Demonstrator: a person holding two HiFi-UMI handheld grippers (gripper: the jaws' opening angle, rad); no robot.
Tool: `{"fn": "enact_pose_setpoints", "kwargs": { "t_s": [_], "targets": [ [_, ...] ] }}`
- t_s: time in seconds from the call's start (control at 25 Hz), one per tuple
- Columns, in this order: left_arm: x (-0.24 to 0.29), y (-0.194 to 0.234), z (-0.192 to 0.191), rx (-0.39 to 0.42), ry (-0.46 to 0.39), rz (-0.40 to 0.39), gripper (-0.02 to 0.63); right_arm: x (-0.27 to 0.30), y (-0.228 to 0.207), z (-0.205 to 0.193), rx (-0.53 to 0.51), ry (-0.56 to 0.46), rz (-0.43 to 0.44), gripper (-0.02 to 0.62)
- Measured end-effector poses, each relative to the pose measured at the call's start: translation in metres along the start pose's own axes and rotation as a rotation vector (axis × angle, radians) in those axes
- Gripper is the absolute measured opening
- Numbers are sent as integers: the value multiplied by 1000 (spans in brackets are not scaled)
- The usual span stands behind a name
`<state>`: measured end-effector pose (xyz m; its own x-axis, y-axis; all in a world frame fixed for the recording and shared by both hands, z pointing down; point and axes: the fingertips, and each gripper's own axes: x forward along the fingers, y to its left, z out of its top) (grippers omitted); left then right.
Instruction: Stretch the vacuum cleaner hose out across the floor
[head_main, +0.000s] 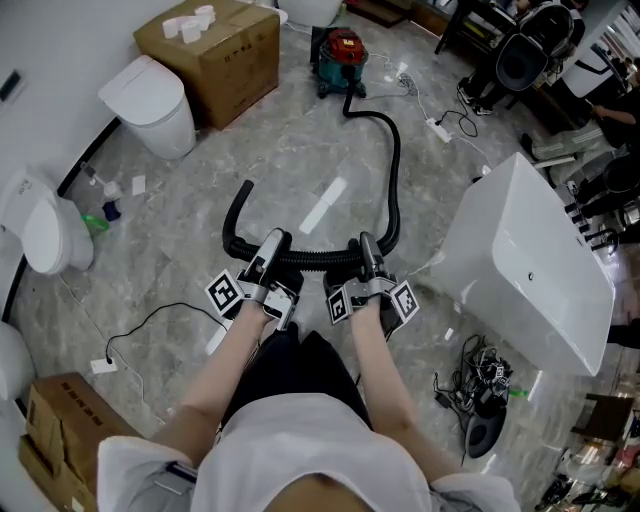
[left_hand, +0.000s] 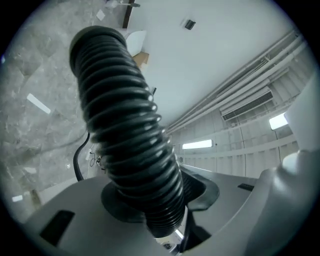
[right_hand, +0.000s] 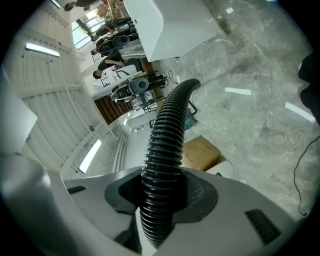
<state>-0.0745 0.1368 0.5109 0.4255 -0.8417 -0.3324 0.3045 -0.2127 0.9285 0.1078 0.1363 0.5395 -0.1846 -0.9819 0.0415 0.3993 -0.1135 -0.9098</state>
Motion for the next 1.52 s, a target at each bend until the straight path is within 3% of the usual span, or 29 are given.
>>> {"fn": "enact_pose_setpoints", "kwargs": {
  "t_s": [0.04, 0.2, 0.44, 0.68, 0.88, 1.2, 1.52],
  "targets": [
    [1, 0, 0, 3, 1, 0, 173, -1, -1, 1, 3, -3, -2, 158],
    [3, -3, -3, -1, 22, -9, 136, -4, -3, 4, 15, -10, 4, 158],
    [9, -13, -10, 104, 114, 1, 126, -7, -11, 8, 63, -25, 28, 158],
    [12, -19, -10, 119, 141, -10, 126, -7, -16, 7, 132, -3, 47, 158],
    [14, -29, -14, 156, 173, -39, 124, -8, -21, 1, 97, 32, 26, 161],
    [16, -47, 11, 219, 108, -92, 124, -24, -33, -19, 97, 168, 16, 225],
    [29, -68, 43, 286, 115, -108, 123, -33, -38, -12, 81, 142, -1, 225]
  ]
}}
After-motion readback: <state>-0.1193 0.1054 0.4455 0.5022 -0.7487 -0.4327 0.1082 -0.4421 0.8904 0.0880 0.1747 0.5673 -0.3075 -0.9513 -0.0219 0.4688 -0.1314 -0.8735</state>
